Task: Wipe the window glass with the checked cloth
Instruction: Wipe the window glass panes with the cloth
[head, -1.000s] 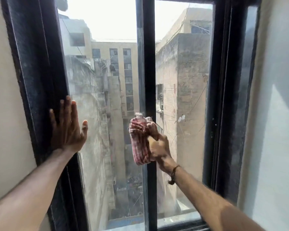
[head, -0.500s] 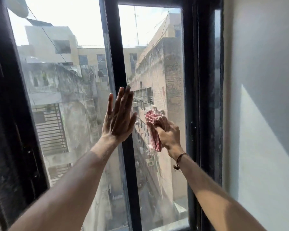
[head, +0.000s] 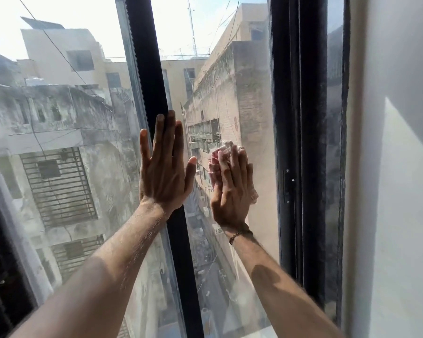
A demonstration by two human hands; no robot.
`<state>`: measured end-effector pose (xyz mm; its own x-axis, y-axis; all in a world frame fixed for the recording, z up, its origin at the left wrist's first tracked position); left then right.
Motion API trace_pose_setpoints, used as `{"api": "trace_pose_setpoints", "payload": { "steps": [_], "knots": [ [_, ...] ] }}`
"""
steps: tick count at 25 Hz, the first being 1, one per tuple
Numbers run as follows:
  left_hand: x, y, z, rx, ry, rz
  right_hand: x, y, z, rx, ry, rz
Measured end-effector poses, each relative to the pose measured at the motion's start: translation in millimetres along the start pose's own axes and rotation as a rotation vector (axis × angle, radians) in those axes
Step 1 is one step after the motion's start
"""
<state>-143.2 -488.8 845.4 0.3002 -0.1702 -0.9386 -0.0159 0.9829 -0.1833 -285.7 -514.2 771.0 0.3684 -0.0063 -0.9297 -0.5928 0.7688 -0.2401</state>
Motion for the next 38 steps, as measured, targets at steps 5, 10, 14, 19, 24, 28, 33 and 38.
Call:
{"api": "trace_pose_setpoints", "payload": {
  "steps": [5,10,14,19,24,28,33,38],
  "knots": [
    [1.5,-1.2,-1.0,0.030,-0.014,-0.031,-16.3,-2.1,-49.2,0.198,0.270,0.159],
    [-0.7,2.1,-1.2,0.045,0.004,-0.033,-37.2,-6.5,-68.7,0.308,-0.096,0.004],
    [-3.9,8.2,-2.3,0.079,-0.002,-0.018,59.2,-7.4,-27.2,0.141,0.528,0.365],
    [-2.7,9.9,-3.2,0.127,0.024,0.007,-3.4,19.6,-72.7,0.345,0.132,0.180],
    [-1.3,6.1,-2.5,0.142,0.033,0.019,11.3,-21.1,-14.3,0.180,0.422,0.262],
    [1.9,7.3,-1.8,0.146,0.036,0.023,54.1,26.7,-51.7,0.219,0.592,0.475],
    [1.2,5.5,-4.0,0.159,0.042,0.021,-38.6,-15.2,-30.7,0.296,0.142,0.122],
    [0.6,8.0,0.5,0.157,0.034,0.014,39.6,-1.0,-31.6,0.149,0.675,0.455]
  ]
}}
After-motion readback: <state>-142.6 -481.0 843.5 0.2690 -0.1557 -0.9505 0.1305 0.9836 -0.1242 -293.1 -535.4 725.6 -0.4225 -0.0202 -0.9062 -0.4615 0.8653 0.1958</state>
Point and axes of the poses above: each hand's wrist, its own x-axis away from the middle knuckle, its own y-axis out of the back of the hand, z = x × y, the point moved 5 cm from there along -x, towards the middle knuckle, and after that the axes turned 12 degrees about -z, right-handed, at the moved point
